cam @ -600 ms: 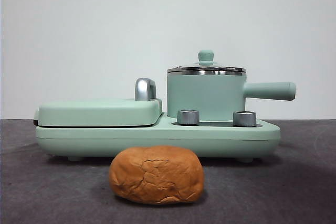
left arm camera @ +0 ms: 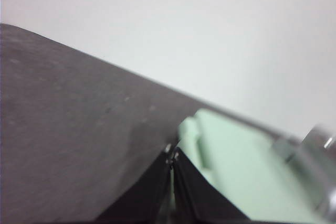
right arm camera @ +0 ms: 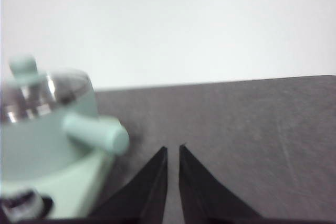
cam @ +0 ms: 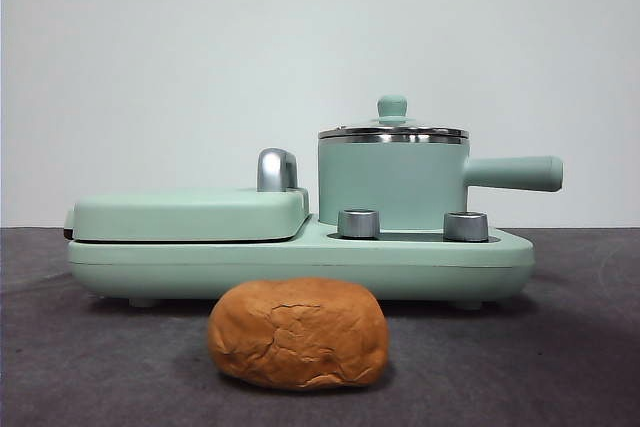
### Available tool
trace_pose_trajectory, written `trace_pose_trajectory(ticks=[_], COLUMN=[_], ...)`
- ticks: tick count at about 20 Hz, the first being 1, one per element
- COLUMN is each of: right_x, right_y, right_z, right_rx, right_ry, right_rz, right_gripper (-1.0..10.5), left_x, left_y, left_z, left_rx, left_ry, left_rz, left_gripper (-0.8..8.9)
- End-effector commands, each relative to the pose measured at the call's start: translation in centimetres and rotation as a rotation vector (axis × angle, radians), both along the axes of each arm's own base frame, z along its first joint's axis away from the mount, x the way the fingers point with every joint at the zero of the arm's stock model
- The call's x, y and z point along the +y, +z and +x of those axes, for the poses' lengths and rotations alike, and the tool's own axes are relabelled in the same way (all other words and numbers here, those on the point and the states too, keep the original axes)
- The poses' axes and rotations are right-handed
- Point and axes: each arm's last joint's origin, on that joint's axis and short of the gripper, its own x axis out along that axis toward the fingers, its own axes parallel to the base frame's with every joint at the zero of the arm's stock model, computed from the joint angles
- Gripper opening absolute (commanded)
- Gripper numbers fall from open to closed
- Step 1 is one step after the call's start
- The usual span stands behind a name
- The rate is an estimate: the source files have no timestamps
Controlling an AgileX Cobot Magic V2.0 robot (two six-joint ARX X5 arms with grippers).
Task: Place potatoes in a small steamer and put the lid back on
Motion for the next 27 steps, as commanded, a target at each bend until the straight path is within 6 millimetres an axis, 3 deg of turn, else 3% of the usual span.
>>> trace_pose_trajectory(ticks=[1,8,13,17,27], right_x=[0.0,0.0,-0.1,0.1,1.0], right_y=[0.7,3.7,6.9,9.7,13.9], right_z=[-0.1,-0.8,-1.7,-2.0,-0.3], right_rx=[-0.065,-0.220,-0.057,0.030,0.249], right_ry=[0.009,0.031,0.027,0.091,0.378], right_rz=[0.130,0.159,0.187,0.108,-0.048], right_gripper=[0.3,0.1,0.1,0.1,0.1], left_x=[0.0,0.0,0.0,0.0,-0.7], left_y=[0.2,3.2,6.9,9.8,15.2], left_z=[0.1,-0.7,-1.9,-2.8,-3.0], left_rx=[-0.063,-0.269,-0.162,-0.038,0.085], left_ry=[-0.006,-0.017,-0.009,-0.022,-0.283], left_rz=[-0.100,-0.106,-0.087,0.044,0.264], left_gripper=[0.06,0.07,0.09,0.09,0.09])
